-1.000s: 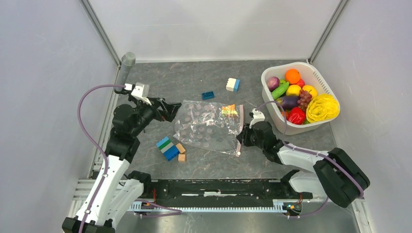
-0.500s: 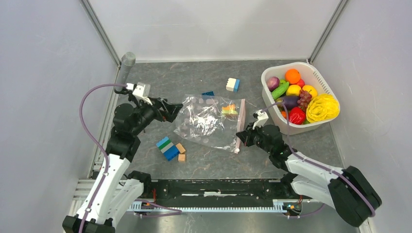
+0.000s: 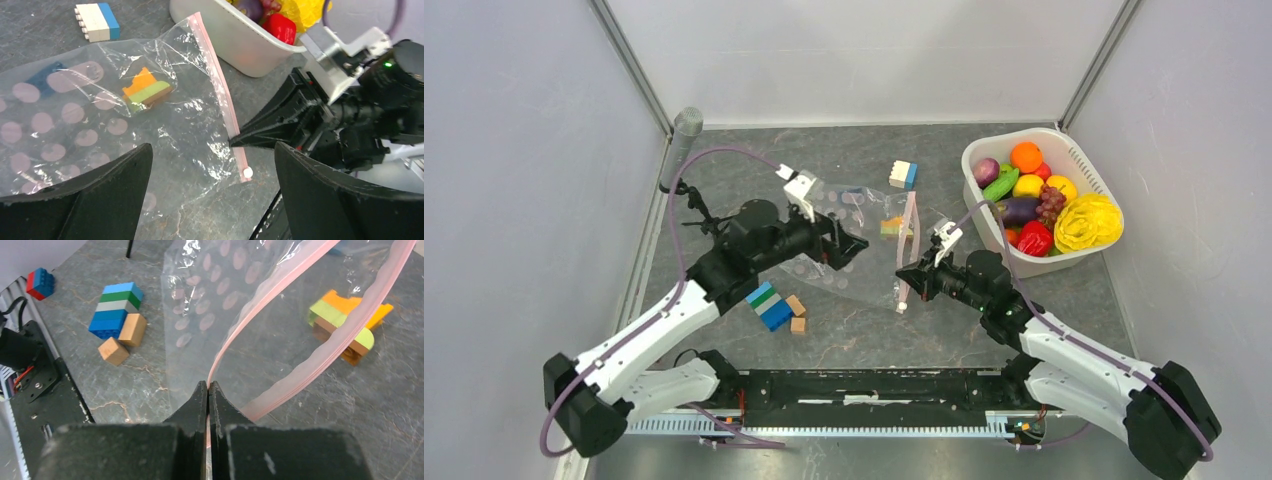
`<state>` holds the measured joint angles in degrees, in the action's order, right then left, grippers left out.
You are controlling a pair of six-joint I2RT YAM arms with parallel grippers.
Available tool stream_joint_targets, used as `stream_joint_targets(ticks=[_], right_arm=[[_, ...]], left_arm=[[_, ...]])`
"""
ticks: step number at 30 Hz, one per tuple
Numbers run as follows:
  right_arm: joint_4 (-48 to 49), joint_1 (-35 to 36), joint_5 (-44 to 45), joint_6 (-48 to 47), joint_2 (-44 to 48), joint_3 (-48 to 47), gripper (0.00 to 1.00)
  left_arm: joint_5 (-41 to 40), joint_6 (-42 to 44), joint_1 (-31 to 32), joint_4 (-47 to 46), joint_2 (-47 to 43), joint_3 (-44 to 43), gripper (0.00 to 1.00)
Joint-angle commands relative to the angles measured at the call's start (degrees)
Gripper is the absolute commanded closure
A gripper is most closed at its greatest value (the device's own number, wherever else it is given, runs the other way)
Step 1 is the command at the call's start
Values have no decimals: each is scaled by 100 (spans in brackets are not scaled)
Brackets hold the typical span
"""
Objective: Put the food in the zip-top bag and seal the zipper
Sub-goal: Open the zipper of the food storage bag at the center of the board.
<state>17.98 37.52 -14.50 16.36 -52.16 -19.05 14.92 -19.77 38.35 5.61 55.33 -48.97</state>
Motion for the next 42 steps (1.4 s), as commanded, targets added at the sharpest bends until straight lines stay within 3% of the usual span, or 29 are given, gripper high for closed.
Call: stream_joint_targets(ticks=[1, 14, 25, 28, 36, 42], right_arm=[[-44, 198, -118, -182, 145, -352, 98], [142, 670, 305, -2, 83, -526, 98], [386, 821, 354, 129, 82, -532, 97], [386, 837, 351, 131, 101, -538, 97], [194, 856, 535, 78, 31, -600, 97], [331, 871, 529, 103, 5, -559, 97]], left_arm=[[-1368, 254, 687, 151, 511, -556, 4], [-3118, 136, 1913, 375, 1647, -1299, 8], [-4048, 45, 2103, 615, 2249, -1466, 21], [-4055, 9, 2104, 608, 2348, -1499, 23], [-3705, 46, 2116, 617, 2352, -1552, 41], [-3557, 18, 2121, 741, 2429, -1599, 38]])
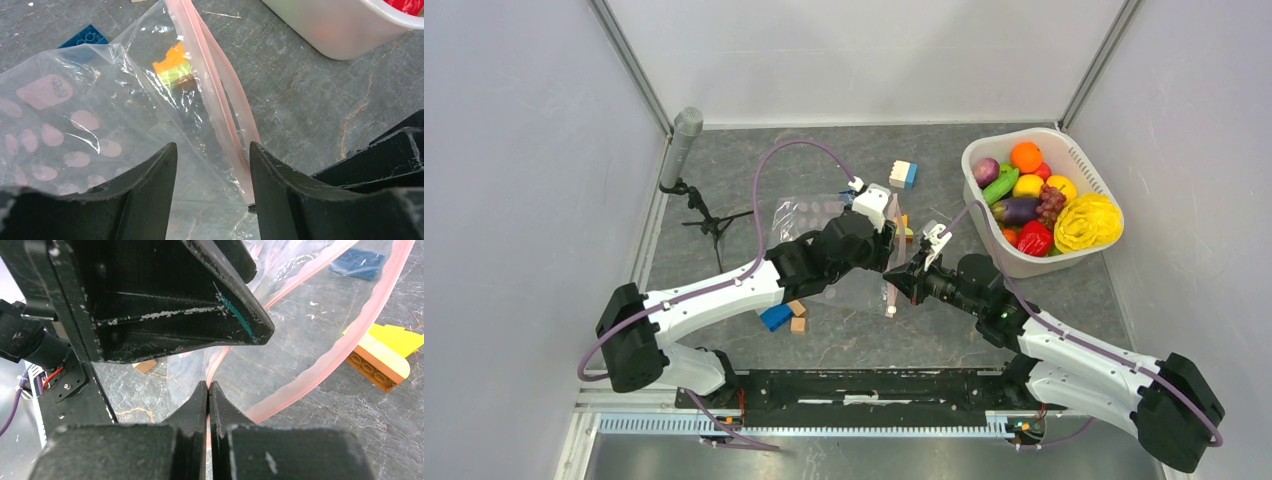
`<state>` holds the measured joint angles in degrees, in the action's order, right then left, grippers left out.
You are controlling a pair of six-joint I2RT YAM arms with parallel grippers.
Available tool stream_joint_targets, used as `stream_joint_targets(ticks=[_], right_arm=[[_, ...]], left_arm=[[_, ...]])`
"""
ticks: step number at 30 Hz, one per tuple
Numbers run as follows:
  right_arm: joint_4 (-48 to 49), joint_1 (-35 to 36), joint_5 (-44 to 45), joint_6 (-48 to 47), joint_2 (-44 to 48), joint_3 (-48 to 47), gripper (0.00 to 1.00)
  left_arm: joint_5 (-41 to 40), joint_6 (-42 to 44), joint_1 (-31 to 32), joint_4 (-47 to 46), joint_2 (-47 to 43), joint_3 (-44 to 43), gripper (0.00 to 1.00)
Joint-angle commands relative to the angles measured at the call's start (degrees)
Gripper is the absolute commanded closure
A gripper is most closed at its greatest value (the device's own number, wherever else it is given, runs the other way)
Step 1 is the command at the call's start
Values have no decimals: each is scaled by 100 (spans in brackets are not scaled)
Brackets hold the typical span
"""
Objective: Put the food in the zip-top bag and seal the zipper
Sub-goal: Open the zipper of the food storage bag at the center of the board.
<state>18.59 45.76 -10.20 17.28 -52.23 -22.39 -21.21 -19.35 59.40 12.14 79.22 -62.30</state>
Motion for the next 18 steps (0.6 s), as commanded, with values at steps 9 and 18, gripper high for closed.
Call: stream_joint_targets(ticks=[9, 18], right_arm=[[340, 82, 66, -29, 98, -146, 97], [354, 117, -17, -126, 60, -109, 98]], left_arm=[[-39, -166, 25, 218, 278, -311, 38], [351, -77, 27, 219, 237, -431, 26]])
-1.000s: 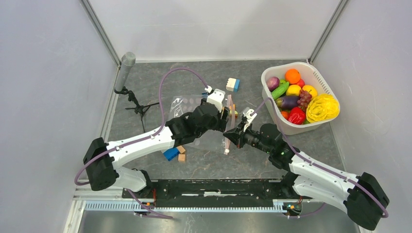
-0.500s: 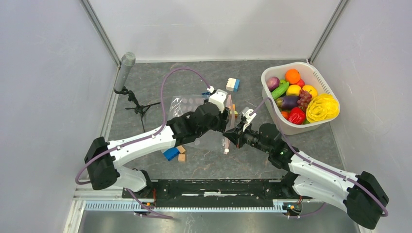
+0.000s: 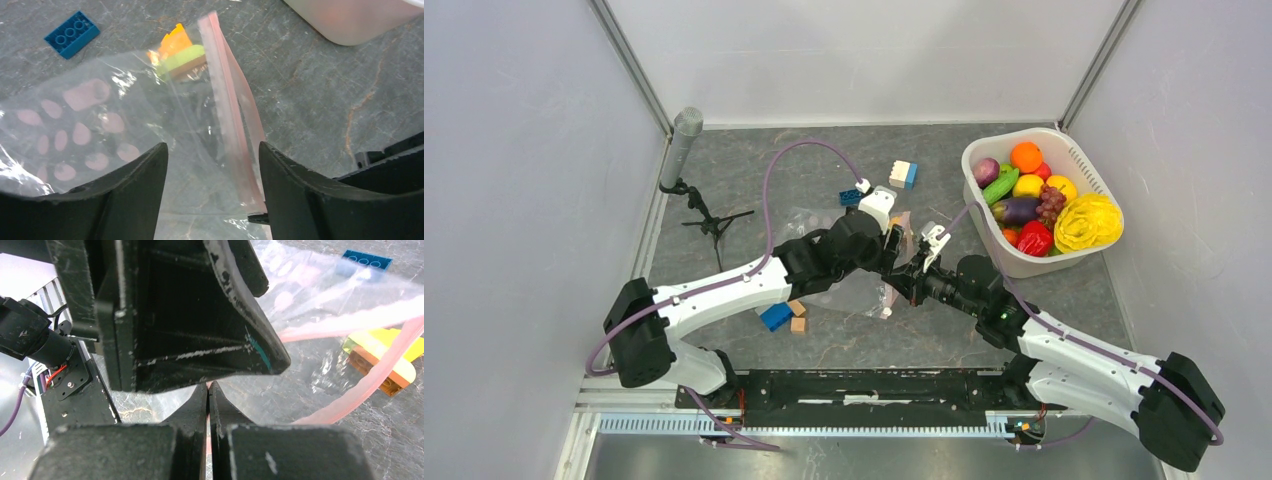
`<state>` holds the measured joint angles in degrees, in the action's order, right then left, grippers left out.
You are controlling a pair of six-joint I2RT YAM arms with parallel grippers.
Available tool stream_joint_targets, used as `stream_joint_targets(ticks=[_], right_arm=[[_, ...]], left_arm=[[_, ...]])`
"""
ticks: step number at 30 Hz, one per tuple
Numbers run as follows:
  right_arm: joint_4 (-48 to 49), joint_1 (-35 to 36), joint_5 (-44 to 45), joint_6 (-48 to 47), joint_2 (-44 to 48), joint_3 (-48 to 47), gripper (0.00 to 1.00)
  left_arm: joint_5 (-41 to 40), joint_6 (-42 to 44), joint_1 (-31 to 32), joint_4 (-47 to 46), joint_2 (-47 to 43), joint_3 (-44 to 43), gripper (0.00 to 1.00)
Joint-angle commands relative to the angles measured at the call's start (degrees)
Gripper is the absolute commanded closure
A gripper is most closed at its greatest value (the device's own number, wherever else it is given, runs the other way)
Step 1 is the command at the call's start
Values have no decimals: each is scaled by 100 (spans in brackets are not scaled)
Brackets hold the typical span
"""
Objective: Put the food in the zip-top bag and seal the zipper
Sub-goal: Open the zipper of the food storage bag at the center of the board.
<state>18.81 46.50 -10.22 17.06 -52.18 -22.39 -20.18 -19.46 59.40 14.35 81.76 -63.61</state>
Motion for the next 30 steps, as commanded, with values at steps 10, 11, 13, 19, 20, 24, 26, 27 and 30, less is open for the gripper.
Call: stream_joint_targets(ticks=[10, 11, 13, 19, 20, 24, 26, 27, 30], right_arm=[[502, 83, 64, -122, 140, 50, 98], [502, 81, 82, -130, 152, 57, 98], [489, 87, 110, -137, 168, 79, 98], [479, 87, 132, -137, 172, 128, 98], [475, 87, 137, -135, 183, 134, 98], [434, 87, 198, -147, 225, 166, 97], [379, 92, 242, -126, 251, 169, 95], [304, 90, 287, -82, 266, 129, 90], [-182, 87, 447, 90, 334, -158, 70]], left_arm=[[346, -38, 22, 250, 271, -441, 33], [271, -40, 17, 293, 279, -441, 36], [148, -51, 25, 305, 240, -399, 40], [-114, 23, 18, 314, 138, -363, 57], [-124, 22, 22, 312, 124, -344, 60], [-135, 22, 23, 297, 75, -323, 79], [-182, 30, 24, 283, 45, -294, 83], [-224, 39, 22, 280, 30, -277, 84], [-388, 81, 17, 279, -70, -219, 92]])
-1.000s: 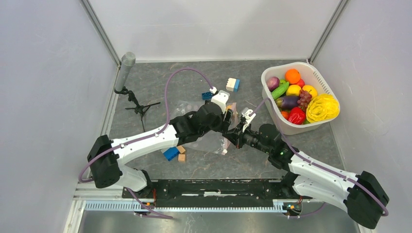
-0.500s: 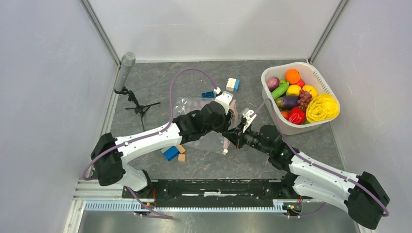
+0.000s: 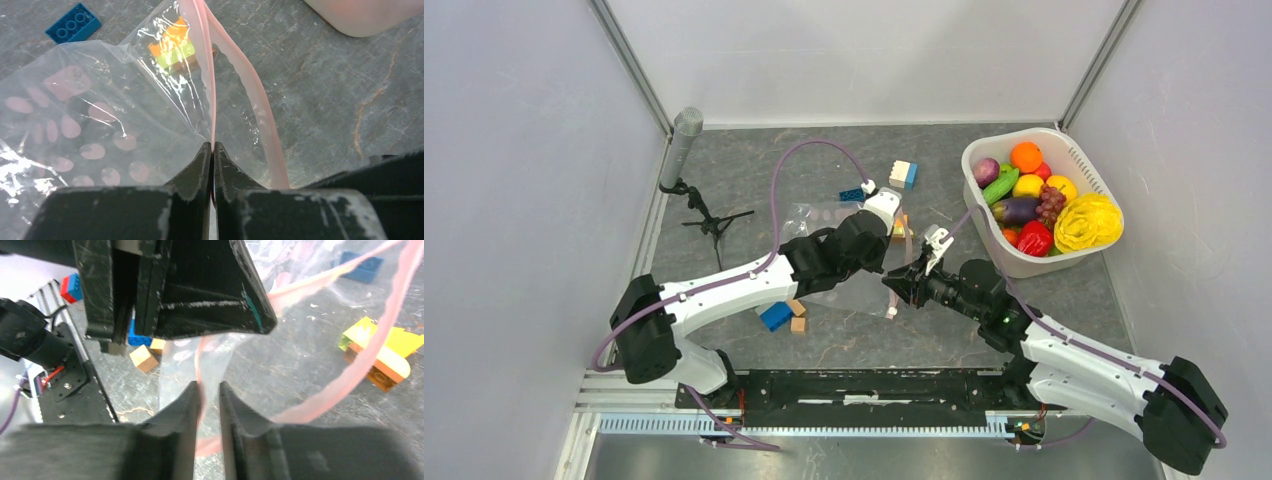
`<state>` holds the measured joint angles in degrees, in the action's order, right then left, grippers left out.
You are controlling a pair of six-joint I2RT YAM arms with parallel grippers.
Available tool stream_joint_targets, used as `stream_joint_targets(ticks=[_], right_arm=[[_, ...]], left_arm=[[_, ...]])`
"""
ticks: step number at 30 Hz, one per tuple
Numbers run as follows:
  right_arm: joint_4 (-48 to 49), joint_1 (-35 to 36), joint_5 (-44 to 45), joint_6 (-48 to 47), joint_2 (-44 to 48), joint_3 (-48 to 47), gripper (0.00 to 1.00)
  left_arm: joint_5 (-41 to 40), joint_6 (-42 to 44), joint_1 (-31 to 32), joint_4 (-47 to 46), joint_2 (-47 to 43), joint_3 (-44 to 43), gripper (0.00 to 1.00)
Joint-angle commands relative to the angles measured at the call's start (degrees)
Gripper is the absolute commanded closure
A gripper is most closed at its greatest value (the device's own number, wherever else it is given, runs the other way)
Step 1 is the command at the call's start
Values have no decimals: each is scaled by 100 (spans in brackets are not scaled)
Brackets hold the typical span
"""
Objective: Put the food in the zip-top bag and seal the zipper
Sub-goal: Open the zipper of the food storage bag at the center of the board.
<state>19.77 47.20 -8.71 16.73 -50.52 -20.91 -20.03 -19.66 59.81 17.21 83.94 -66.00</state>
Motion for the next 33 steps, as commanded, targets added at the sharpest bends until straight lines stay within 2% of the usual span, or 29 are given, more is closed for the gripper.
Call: stream_joint_targets(ticks=[1, 3, 4, 9, 11, 14, 19, 23, 26, 30, 32, 33], right_arm=[[-486, 17, 491, 223, 214, -421, 63], [-672, 17, 695, 286, 386, -536, 61], [-766, 17, 903, 345, 513, -582, 56], [-1713, 13, 2448, 700, 813, -841, 40], [-1862, 9, 2670, 792, 734, -884, 39], [-1834, 3, 2470, 1054, 419, -957, 39], [-1026, 4, 1536, 1439, -110, -899, 38], [-800, 5, 1488, 1529, -350, -880, 39], [-800, 2, 1655, 1574, -467, -864, 51], [-765, -3, 1821, 1573, -559, -905, 85], [-716, -1, 1838, 1591, -573, -939, 97], [-670, 6, 1844, 1644, -573, -946, 100]], left_arm=[[-455, 119, -26, -7, -319, 47, 92], [-517, 158, -24, -52, -431, 122, 92], [-529, 173, -28, -76, -499, 162, 92], [-487, 251, -23, -76, -706, 227, 92], [-430, 292, -30, -82, -766, 252, 91], [-256, 310, -29, -79, -829, 271, 91], [-124, 305, -23, 6, -828, 273, 90], [-71, 326, -22, 106, -816, 263, 88], [53, 394, -25, 107, -868, 276, 87], [284, 568, -28, 122, -924, 278, 82], [259, 560, -30, 140, -945, 310, 74], [227, 553, -30, 133, -946, 330, 63]])
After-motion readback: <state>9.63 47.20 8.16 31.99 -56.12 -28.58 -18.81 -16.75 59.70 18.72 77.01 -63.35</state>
